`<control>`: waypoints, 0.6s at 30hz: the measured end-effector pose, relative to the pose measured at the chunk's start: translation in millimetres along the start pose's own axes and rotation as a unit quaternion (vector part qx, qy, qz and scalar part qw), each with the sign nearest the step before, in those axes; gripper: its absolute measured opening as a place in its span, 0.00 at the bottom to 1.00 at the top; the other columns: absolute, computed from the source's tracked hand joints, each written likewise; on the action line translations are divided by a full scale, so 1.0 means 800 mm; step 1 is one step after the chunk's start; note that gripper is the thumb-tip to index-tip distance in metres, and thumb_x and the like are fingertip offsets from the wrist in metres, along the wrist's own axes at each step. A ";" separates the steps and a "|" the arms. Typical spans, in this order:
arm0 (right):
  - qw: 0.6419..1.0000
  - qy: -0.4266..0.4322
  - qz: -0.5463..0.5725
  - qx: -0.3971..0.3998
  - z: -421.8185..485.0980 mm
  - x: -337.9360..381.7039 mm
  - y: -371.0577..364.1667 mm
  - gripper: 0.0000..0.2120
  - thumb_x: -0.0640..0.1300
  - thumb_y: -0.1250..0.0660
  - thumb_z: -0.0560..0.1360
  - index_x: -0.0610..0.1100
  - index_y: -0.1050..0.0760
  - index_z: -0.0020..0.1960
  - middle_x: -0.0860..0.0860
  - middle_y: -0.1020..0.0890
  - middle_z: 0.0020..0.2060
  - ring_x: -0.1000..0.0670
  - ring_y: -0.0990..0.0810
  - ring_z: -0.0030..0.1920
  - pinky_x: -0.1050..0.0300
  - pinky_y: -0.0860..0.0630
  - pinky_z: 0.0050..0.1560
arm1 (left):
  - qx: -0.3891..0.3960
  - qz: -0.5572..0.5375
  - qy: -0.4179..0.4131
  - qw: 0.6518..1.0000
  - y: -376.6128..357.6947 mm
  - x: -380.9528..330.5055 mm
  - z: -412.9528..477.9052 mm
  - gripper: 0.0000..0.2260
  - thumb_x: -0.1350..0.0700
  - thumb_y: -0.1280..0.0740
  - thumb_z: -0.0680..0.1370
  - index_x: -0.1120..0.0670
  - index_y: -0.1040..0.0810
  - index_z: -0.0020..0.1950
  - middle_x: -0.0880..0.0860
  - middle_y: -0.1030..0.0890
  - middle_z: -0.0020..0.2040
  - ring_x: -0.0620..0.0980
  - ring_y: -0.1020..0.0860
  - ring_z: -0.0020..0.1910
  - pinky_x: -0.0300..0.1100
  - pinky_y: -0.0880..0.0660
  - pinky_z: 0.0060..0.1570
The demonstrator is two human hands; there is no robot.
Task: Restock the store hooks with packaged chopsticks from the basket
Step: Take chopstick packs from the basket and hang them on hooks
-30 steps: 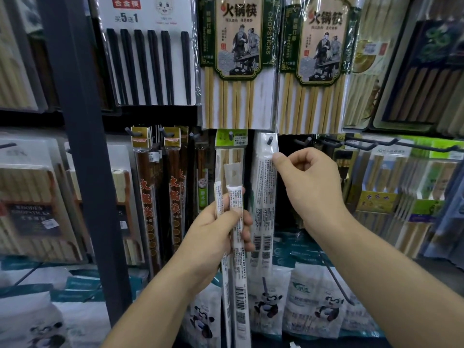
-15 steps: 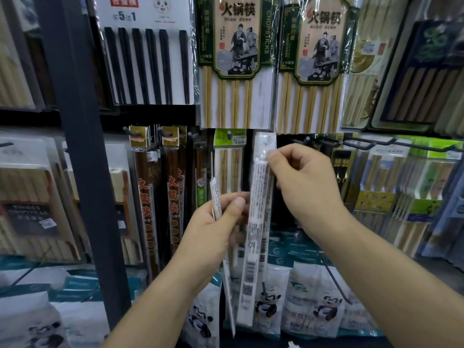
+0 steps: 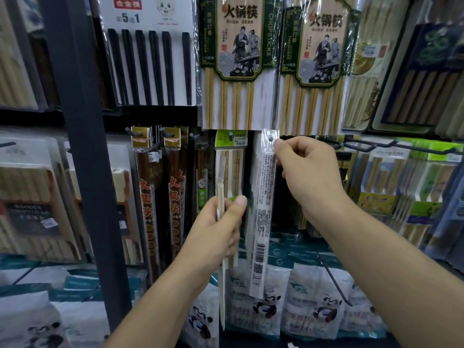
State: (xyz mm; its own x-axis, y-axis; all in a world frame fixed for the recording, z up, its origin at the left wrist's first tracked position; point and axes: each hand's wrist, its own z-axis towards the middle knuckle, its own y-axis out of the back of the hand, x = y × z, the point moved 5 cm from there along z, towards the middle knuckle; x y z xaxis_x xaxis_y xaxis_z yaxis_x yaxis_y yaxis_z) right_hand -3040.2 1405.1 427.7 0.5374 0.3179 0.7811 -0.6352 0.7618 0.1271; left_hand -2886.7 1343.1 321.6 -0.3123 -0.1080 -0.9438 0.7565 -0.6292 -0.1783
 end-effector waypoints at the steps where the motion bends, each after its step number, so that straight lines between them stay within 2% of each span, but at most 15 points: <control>1: 1.000 0.000 0.000 -0.002 0.001 0.000 0.000 0.15 0.47 0.32 0.80 0.38 0.21 0.40 0.45 0.23 0.30 0.56 0.28 0.31 0.63 0.26 0.36 | 0.002 -0.016 0.001 1.000 0.000 0.000 0.000 0.21 0.35 0.30 0.75 0.52 0.30 0.45 0.48 0.30 0.34 0.45 0.35 0.28 0.37 0.36 0.26; 4: 1.000 -0.014 -0.002 -0.002 0.000 -0.006 0.001 0.16 0.47 0.32 0.80 0.38 0.22 0.38 0.53 0.25 0.26 0.57 0.30 0.28 0.60 0.29 0.40 | 0.016 -0.081 0.004 0.997 -0.002 -0.002 -0.001 0.18 0.40 0.36 0.75 0.55 0.30 0.46 0.49 0.27 0.35 0.46 0.34 0.28 0.39 0.36 0.27; 6: 1.000 -0.017 -0.014 0.001 -0.002 -0.013 0.001 0.16 0.48 0.32 0.80 0.39 0.23 0.37 0.57 0.27 0.23 0.59 0.32 0.25 0.64 0.31 0.35 | 0.029 -0.092 0.003 0.995 -0.003 -0.003 -0.002 0.16 0.43 0.39 0.75 0.56 0.31 0.46 0.50 0.27 0.35 0.46 0.33 0.29 0.39 0.36 0.27; 9: 0.999 -0.004 -0.035 -0.011 -0.007 -0.017 0.003 0.15 0.50 0.31 0.79 0.42 0.21 0.38 0.54 0.22 0.27 0.60 0.29 0.27 0.71 0.31 0.31 | 0.037 -0.075 0.003 0.996 -0.004 -0.003 -0.004 0.14 0.44 0.39 0.75 0.55 0.31 0.47 0.50 0.26 0.37 0.46 0.32 0.31 0.40 0.34 0.29; 11: 0.999 -0.004 -0.035 -0.022 -0.011 -0.020 0.006 0.13 0.50 0.30 0.79 0.45 0.21 0.39 0.56 0.20 0.30 0.61 0.27 0.29 0.72 0.30 0.32 | 0.030 -0.074 0.003 0.997 -0.005 -0.004 -0.003 0.11 0.47 0.40 0.74 0.55 0.31 0.46 0.50 0.27 0.37 0.46 0.31 0.32 0.41 0.34 0.30; 14: 1.000 -0.003 -0.016 -0.015 -0.022 -0.022 0.008 0.10 0.50 0.30 0.79 0.48 0.21 0.40 0.58 0.22 0.29 0.61 0.27 0.30 0.70 0.30 0.31 | 0.002 -0.032 -0.009 0.999 -0.004 -0.005 -0.001 0.08 0.51 0.41 0.74 0.55 0.32 0.46 0.49 0.28 0.35 0.48 0.31 0.33 0.43 0.31 0.33; 16: 1.000 0.009 0.010 0.002 -0.031 -0.018 0.007 0.09 0.48 0.30 0.79 0.49 0.20 0.41 0.54 0.20 0.32 0.61 0.26 0.31 0.69 0.28 0.32 | -0.005 0.005 -0.027 1.000 -0.007 -0.006 0.000 0.05 0.52 0.39 0.79 0.53 0.30 0.46 0.48 0.28 0.33 0.48 0.29 0.34 0.45 0.28 0.37; 18: 0.999 0.033 0.019 0.019 -0.038 -0.010 0.005 0.08 0.46 0.31 0.80 0.49 0.18 0.43 0.50 0.18 0.36 0.59 0.23 0.34 0.67 0.25 0.34 | -0.003 0.021 -0.051 0.998 -0.013 -0.010 -0.001 0.10 0.55 0.38 0.85 0.47 0.25 0.44 0.47 0.26 0.34 0.46 0.26 0.35 0.44 0.25 0.38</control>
State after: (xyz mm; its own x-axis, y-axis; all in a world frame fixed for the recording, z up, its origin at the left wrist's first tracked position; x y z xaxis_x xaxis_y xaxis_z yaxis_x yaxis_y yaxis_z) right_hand -3030.1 1422.5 403.0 0.5466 0.3843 0.7440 -0.6765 0.7263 0.1219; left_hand -2891.5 1351.1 330.9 -0.3365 -0.2118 -0.9176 0.7734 -0.6181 -0.1409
